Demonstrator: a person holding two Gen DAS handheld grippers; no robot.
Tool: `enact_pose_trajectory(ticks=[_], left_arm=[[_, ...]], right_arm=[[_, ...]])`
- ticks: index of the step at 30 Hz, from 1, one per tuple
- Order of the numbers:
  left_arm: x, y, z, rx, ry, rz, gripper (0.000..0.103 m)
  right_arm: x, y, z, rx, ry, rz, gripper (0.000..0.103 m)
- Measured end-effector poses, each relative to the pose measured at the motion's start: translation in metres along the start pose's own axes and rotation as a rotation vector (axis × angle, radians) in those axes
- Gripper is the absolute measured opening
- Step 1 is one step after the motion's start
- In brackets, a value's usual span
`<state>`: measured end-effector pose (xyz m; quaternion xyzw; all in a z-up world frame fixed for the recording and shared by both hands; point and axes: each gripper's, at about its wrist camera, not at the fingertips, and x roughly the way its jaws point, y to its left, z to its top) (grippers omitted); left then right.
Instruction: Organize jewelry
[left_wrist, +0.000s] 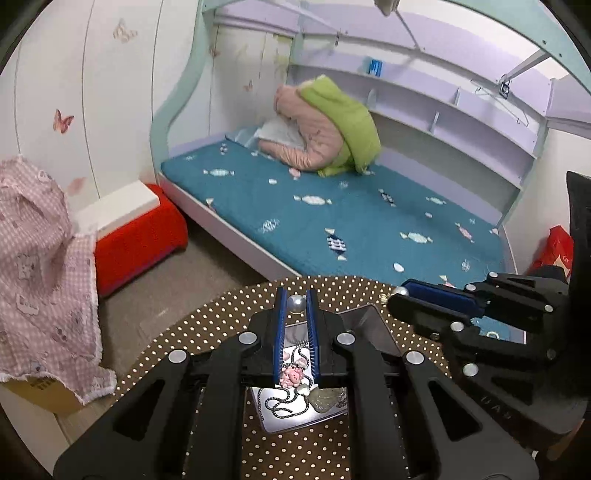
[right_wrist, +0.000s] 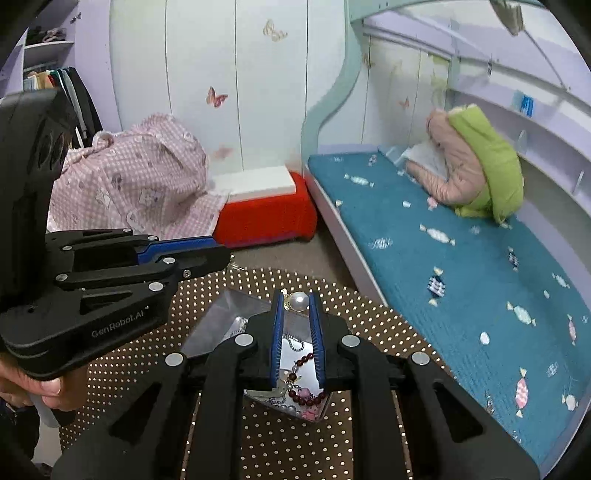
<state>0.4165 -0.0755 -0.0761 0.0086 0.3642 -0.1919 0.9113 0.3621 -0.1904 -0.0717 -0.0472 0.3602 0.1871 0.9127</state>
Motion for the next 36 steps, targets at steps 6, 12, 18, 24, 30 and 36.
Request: enact_pose_trajectory(ticks=[6, 12, 18, 24, 30, 36], left_arm=[[0.013, 0.001, -0.003, -0.013, 0.031, 0.030, 0.043], [-0.002, 0.002, -0.006, -0.009, -0.015, 0.080, 0.086], [-0.030, 0.003, -0.010, -0.018, -0.069, 0.119, 0.094], [-0.072, -0.007, -0.018, -0.017, -0.160, 0.173, 0.097], [-0.120, -0.015, -0.038, -0.034, -0.248, 0.226, 0.098], [-0.185, -0.028, -0.072, -0.045, -0.367, 0.264, 0.098]], right_arm=[[0.016, -0.006, -0.004, 0.034, 0.049, -0.003, 0.020], [0.010, -0.012, -0.010, 0.080, 0.031, -0.005, 0.067], [-0.006, -0.016, -0.010, 0.130, -0.006, -0.023, 0.095], [-0.030, -0.008, -0.009, 0.154, -0.050, -0.065, 0.095], [-0.066, 0.006, -0.018, 0.191, -0.106, -0.086, 0.095], [-0.121, 0.028, -0.035, 0.218, -0.193, -0.112, 0.095]])
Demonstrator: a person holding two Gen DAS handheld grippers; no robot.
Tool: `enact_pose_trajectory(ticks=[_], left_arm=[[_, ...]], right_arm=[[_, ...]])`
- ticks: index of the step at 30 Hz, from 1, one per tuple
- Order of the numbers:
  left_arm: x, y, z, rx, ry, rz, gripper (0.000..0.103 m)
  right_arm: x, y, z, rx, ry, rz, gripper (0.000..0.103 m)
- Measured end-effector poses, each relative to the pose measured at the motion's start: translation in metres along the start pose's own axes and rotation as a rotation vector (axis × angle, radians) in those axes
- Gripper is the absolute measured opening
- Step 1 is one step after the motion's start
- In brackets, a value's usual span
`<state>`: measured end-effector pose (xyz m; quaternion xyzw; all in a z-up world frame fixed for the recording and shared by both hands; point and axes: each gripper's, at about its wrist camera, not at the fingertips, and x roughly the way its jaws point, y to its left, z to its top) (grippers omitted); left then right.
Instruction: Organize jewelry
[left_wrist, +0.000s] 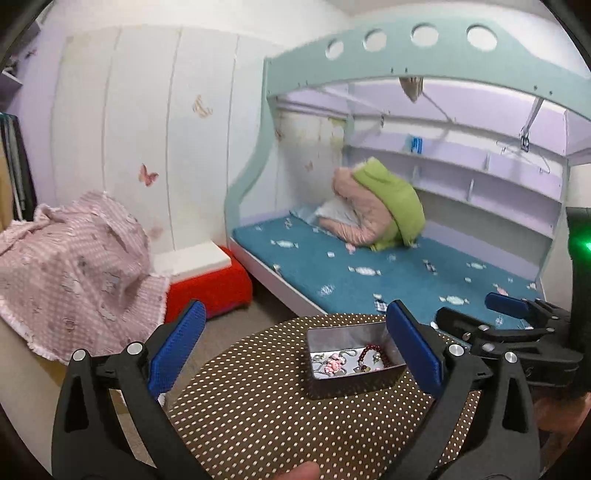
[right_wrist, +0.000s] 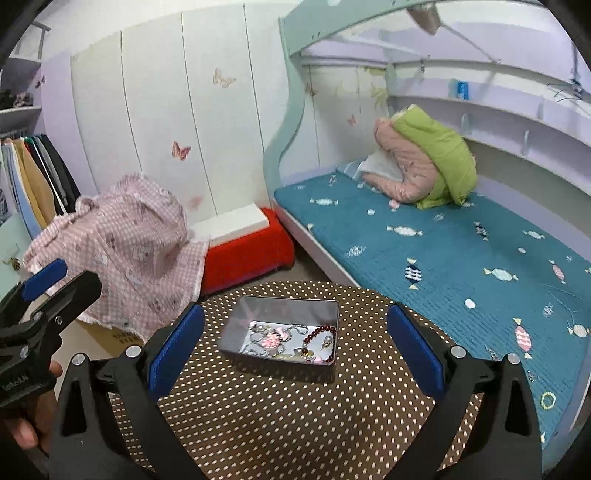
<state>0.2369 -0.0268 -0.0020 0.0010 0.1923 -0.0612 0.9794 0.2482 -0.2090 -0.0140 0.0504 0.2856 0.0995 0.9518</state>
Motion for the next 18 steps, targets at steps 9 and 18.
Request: enact_pose_trajectory(ticks=[9, 18], left_arm=[[-0.090, -0.005, -0.025, 0.046, -0.092, 0.030, 0.098], [-0.143, -0.004, -0.058, 0.033, -0.078, 0.033, 0.098]], right_arm=[[-0.089, 0.023, -0.040, 0.007, -0.123, -0.045, 0.095], [-0.150, 0.034, -0.085, 0.027, -0.184, -0.078, 0.095]])
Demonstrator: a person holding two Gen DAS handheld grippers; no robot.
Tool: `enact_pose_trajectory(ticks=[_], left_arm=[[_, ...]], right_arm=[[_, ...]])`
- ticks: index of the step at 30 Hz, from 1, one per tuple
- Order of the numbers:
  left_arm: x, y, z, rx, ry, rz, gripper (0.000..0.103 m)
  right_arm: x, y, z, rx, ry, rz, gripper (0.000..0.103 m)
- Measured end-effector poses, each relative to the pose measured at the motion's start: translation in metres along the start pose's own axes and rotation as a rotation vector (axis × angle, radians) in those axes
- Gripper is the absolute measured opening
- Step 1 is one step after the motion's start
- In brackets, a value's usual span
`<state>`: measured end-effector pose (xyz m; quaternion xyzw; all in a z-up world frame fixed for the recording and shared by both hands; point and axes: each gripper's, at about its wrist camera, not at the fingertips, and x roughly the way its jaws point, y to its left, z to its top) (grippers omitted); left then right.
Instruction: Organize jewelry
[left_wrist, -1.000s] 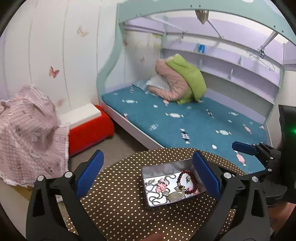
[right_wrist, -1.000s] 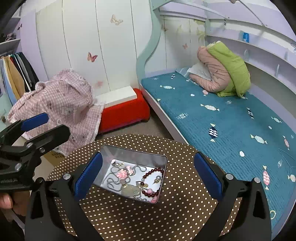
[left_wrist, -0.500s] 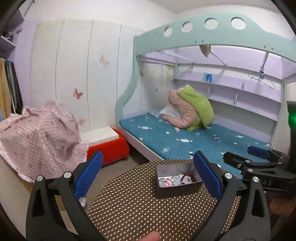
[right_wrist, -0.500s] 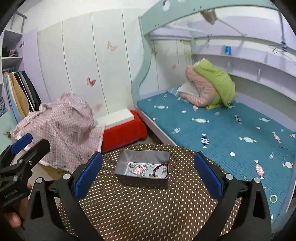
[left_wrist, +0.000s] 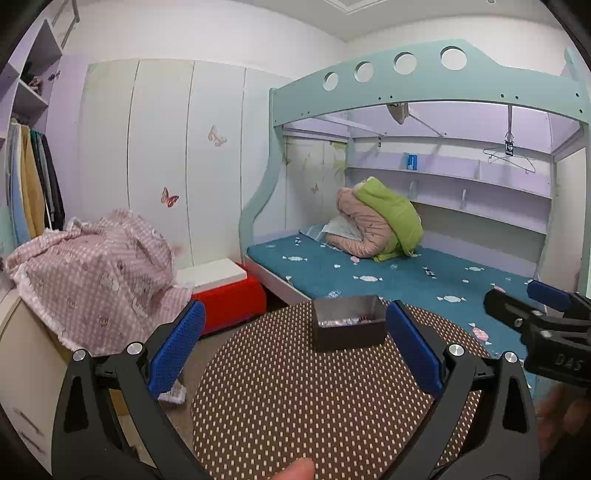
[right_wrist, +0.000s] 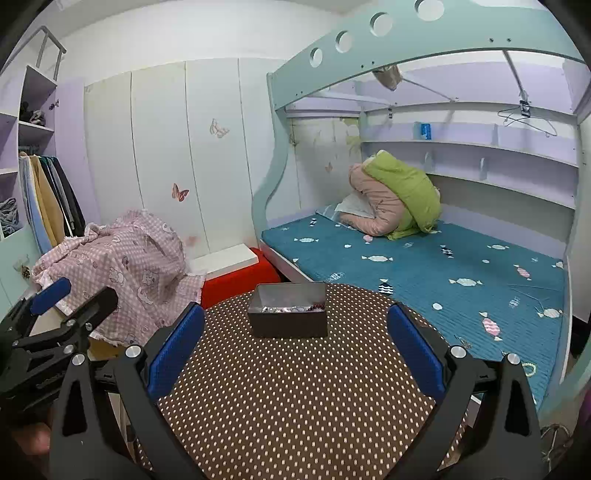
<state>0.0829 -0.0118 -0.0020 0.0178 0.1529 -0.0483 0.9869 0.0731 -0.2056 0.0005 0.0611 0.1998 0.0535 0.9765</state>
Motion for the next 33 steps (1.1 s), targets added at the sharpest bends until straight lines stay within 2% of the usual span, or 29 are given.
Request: enact_pose_trajectory(ticks=[8, 15, 20, 27, 33], left_arm=[[-0.044, 0.009, -0.014, -0.023, -0.021, 0.023, 0.098], [-0.065, 0.014, -0.022, -0.019, -0.019, 0.038, 0.098], [-0.075, 0.011, -0.030, -0.004, -0.031, 0.073, 0.098], [-0.080, 0.007, -0.034, -0.001, -0.020, 0.048, 0.098], [-0.082, 0.006, -0.034, -0.010, -0.035, 0.068, 0.098]], right_arm=[[-0.037, 0.011, -0.015, 0.003, -0.030, -0.005, 0.095], [-0.042, 0.025, -0.032, -0.017, -0.011, -0.014, 0.095], [-0.042, 0.032, -0.042, -0.027, 0.002, -0.025, 0.095], [-0.046, 0.038, -0.045, -0.047, -0.005, -0.042, 0.095], [-0.049, 0.039, -0.045, -0.056, -0.017, -0.060, 0.095]])
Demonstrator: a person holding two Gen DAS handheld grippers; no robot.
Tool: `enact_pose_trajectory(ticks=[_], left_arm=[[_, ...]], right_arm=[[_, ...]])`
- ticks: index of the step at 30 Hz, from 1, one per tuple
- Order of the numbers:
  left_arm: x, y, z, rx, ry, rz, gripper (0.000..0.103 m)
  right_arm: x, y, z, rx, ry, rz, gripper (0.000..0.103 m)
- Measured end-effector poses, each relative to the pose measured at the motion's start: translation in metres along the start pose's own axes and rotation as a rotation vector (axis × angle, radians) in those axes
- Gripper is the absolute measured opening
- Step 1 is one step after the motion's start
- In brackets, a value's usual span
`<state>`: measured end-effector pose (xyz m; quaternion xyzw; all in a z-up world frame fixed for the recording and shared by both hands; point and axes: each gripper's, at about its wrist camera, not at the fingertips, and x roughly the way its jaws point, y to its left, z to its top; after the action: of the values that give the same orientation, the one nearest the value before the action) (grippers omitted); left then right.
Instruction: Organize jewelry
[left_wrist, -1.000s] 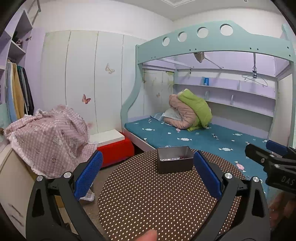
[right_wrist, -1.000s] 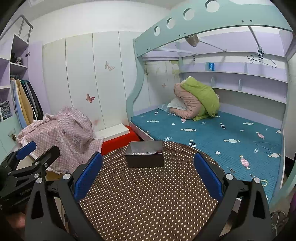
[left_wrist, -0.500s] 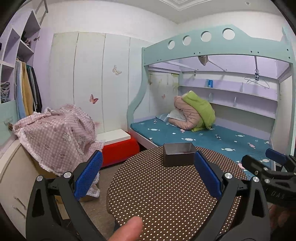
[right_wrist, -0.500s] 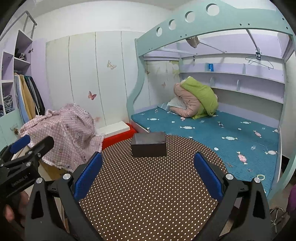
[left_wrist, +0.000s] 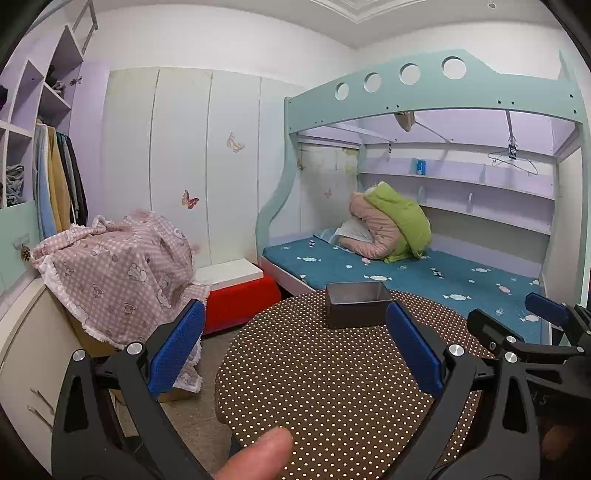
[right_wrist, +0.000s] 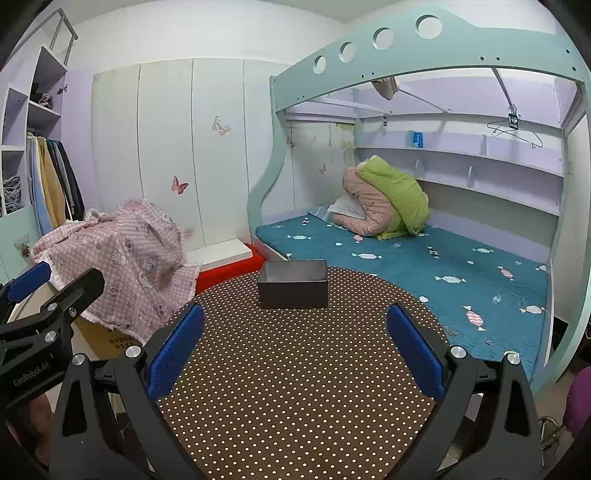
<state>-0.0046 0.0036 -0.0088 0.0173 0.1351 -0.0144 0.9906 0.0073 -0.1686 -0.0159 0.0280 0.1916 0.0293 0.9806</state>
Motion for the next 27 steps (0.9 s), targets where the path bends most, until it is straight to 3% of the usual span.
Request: enact_pose_trajectory(ticks=[5, 27], left_arm=[[-0.002, -0.001, 0.000, 0.018, -0.018, 0.041, 0.098], [-0.001, 0.011, 0.002, -0.032, 0.003, 0.002, 0.098]], right_arm=[[-0.002, 0.001, 0.001, -0.005, -0.008, -0.014, 0.095], [0.003, 0.002, -0.002, -0.006, 0.006, -0.015, 0.095]])
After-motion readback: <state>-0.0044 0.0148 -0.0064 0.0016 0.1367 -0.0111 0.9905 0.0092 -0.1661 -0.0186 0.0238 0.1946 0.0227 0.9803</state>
